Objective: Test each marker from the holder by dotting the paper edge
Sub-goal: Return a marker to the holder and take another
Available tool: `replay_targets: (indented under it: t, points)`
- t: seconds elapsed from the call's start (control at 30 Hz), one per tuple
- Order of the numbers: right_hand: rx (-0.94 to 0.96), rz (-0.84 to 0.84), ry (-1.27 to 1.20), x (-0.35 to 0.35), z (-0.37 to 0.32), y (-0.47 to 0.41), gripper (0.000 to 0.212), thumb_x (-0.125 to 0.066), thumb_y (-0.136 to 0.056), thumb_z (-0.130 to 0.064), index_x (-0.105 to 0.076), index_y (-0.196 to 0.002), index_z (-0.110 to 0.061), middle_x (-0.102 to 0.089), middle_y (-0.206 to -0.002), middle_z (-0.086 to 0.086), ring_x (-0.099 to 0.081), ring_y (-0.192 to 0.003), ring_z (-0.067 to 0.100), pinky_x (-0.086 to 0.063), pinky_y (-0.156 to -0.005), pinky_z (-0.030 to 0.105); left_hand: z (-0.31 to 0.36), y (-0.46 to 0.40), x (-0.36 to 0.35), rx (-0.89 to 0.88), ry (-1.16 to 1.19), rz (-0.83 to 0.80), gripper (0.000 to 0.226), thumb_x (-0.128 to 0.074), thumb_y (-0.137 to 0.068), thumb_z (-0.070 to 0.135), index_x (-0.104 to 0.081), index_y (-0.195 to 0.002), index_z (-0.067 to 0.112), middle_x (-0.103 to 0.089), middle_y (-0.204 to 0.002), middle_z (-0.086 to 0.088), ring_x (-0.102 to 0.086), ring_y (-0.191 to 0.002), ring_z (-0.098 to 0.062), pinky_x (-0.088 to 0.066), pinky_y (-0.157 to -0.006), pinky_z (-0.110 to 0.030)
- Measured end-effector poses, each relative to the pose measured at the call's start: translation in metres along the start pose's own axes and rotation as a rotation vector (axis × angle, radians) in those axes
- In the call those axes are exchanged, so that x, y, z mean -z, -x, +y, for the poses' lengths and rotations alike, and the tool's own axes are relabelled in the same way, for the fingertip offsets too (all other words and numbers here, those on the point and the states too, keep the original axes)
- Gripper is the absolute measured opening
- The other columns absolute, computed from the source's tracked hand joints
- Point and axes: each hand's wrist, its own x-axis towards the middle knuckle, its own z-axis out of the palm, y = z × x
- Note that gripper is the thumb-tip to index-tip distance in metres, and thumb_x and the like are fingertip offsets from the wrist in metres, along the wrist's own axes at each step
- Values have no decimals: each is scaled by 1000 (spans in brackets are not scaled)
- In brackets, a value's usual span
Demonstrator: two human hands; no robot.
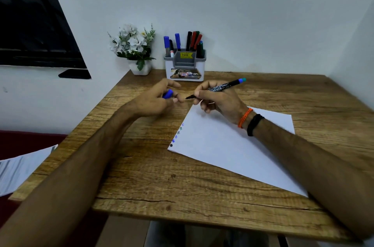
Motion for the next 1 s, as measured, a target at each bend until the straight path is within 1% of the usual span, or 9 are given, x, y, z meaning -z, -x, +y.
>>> replay_targets:
  t: [0.1,0.23,0.37,0.47,0.63,0.77,0.8,0.9,1.0]
  points:
    - [32,61,44,5,-3,0,4,-71,-87,-14,-70,-88,-10,-69,-71,6,-55,-50,14,-43,-47,22,0,1,-5,-27,58,52,20,-48,-98,4,-45,-114,16,-72,-101,7,-62,-91,-10,-50,-80,-33]
    - [31,89,7,9,-4,1,11,-69,-88,-17,-72,-92,-7,-68,-75,8,-54,-52,16,-43,-48,22,7,0,-8,-98,-31,66,16,-55,-95,6,-60,-104,18,-69,-102,7,-63,-90,-3,-50,-76,-23]
    - [-8,53,-82,12,-6,0,24,-59,-85,-26,-76,-94,-12,-70,-83,13,-55,-54,16,-42,-49,22,10,-1,-10,-126,-51,118,18,-63,-91,10,-69,-102,24,-66,-94,8,-56,-64,4,-45,-63,-12]
    - [-35,40,-102,14,-7,1,33,-53,-80,-26,-75,-98,-9,-72,-86,14,-55,-54,16,-42,-51,23,11,1,-11,-124,13,142,20,-67,-88,11,-69,-100,26,-68,-98,5,-60,-66,-1,-52,-67,-22]
    - [-43,45,-67,16,-4,0,38,-52,-79,-25,-74,-103,-5,-73,-90,18,-57,-55,17,-43,-53,25,13,2,-13,-149,50,166,19,-70,-85,9,-71,-99,22,-70,-96,1,-60,-63,1,-49,-63,-19]
    - [-38,22,-20,11,-3,0,17,-63,-87,-23,-70,-96,-11,-74,-95,20,-59,-51,16,-44,-51,25,14,1,-16,-169,45,163,22,-71,-85,9,-72,-101,23,-72,-95,4,-63,-72,0,-50,-65,-19]
    - [-32,24,-6,9,-2,0,10,-66,-89,-23,-67,-92,-13,-74,-94,19,-59,-48,16,-43,-50,26,14,1,-17,-169,66,164,22,-71,-84,9,-72,-103,20,-72,-96,2,-64,-75,-3,-52,-67,-20]
    - [22,54,56,3,-1,1,11,-70,-88,-23,-68,-89,-13,-74,-80,13,-52,-42,14,-41,-44,22,16,1,-19,-156,170,196,24,-74,-80,9,-72,-105,10,-73,-96,-7,-68,-78,-14,-54,-69,-23]
    - [33,101,11,4,-2,1,17,-68,-89,-24,-73,-92,-8,-69,-72,8,-47,-43,14,-38,-43,21,19,3,-19,-169,238,243,22,-76,-78,8,-72,-100,8,-73,-90,-5,-67,-74,-6,-52,-67,-17]
